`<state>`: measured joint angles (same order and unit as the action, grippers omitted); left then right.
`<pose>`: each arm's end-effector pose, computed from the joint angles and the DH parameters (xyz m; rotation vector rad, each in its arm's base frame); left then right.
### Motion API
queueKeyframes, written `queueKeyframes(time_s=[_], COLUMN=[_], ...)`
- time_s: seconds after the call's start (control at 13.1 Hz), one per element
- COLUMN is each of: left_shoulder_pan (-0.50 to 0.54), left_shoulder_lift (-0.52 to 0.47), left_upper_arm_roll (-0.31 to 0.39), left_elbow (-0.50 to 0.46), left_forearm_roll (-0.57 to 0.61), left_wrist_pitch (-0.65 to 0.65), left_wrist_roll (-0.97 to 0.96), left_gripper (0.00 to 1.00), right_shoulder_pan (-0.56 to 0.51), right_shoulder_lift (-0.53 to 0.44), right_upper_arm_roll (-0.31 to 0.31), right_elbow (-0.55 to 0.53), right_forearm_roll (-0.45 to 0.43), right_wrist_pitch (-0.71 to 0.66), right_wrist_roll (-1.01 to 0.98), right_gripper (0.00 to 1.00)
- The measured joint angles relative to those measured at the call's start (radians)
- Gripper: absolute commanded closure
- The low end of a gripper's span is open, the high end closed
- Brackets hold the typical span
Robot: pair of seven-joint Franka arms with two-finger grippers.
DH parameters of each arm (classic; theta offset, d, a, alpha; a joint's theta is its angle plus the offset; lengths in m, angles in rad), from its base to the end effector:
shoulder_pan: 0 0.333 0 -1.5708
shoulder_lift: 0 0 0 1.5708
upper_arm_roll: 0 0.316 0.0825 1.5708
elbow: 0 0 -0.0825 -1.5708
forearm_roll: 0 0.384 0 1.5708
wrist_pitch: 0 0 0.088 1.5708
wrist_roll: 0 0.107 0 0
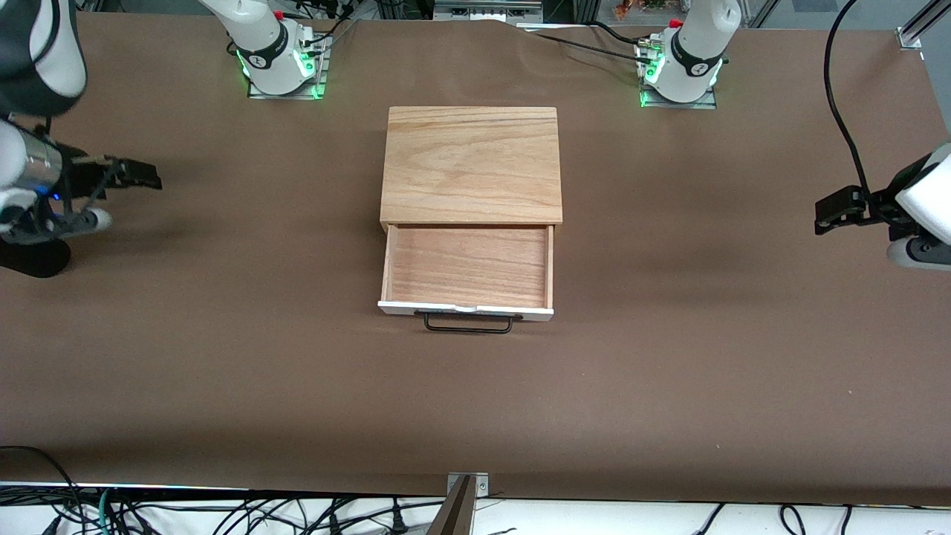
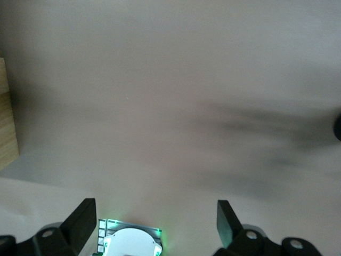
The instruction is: Pull top drawer with both arms simultaneously
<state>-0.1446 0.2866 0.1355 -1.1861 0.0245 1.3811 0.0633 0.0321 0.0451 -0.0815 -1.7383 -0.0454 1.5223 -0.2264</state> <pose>0.6195 -0.0170 0.6194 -3.0762 0.1117 0.1395 0.5459 -0.0313 0.5187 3.0889 0.2793 -0.4137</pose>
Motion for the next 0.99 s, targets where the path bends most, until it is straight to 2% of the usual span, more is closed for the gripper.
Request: queueKeyframes(time_s=[0.15,0.38,0.61,0.99], left_shoulder_pan=[0.027,0.079,0.084,0.096], left_shoulder_lift=[-0.050,-0.092,-0.111,-0.113], left_upper_arm_roll=[-0.031,-0.087,-0.095,-0.096], left_elbow=[-0.064,-0.120,-0.158,-0.172], left_forearm_roll=[-0.004,-0.012,-0.027,-0.071], left_wrist_pitch=[-0.001,-0.002,-0.002,-0.002], left_wrist_roll=[-0.018,-0.024,-0.028,-0.033], left_gripper=[0.00,0.00,0.00,0.00], right_shoulder_pan=[0.000,-0.010,-0.025,-0.020], right_shoulder_lift=[-0.065,-0.096,-0.096,-0.077], right_upper_arm_roll=[0.007,-0.001,-0.016,-0.006], right_elbow=[-0.021,-0.007,0.017,0.042], right_forearm_roll=[-0.017,-0.011,0.020,0.042], right_wrist_pitch=[0.017,0.065,0.071,0.085], right_wrist_roll=[0.017,0.036,0.055,0.160], right_gripper=[0.00,0.00,0.00,0.00])
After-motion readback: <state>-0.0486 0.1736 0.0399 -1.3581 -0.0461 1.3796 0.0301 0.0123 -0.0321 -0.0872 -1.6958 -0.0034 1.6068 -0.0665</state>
